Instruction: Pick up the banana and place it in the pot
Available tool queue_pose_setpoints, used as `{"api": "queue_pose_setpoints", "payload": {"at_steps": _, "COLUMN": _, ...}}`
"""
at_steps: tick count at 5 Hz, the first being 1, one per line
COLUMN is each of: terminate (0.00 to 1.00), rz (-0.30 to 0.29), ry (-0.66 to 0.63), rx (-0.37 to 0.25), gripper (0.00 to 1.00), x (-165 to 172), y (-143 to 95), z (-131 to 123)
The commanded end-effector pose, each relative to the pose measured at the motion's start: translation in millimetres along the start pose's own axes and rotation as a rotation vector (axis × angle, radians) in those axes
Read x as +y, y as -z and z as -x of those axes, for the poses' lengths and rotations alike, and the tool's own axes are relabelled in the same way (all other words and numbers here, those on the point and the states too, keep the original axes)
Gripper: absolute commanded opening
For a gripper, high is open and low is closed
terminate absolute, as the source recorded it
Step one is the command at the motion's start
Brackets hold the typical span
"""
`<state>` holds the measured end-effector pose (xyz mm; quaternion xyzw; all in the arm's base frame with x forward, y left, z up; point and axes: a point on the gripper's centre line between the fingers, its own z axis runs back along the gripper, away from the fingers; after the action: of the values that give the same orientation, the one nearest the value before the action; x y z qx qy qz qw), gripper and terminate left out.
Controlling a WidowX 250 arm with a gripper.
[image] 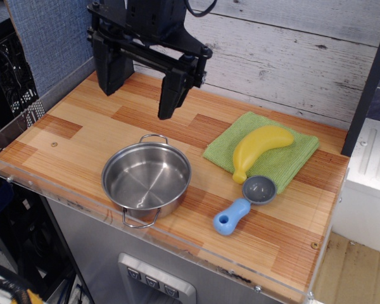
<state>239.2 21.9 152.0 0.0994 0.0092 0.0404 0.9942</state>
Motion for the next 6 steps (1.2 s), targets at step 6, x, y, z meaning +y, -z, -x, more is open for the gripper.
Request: {"api": "queue_pose_setpoints", "payload": {"at_steps": 6, "terminate": 0.0, "rz": -0.014, "ry": 0.019, "rx": -0.054, "gripper": 1.0, "x": -65, "y": 32, "z": -75}}
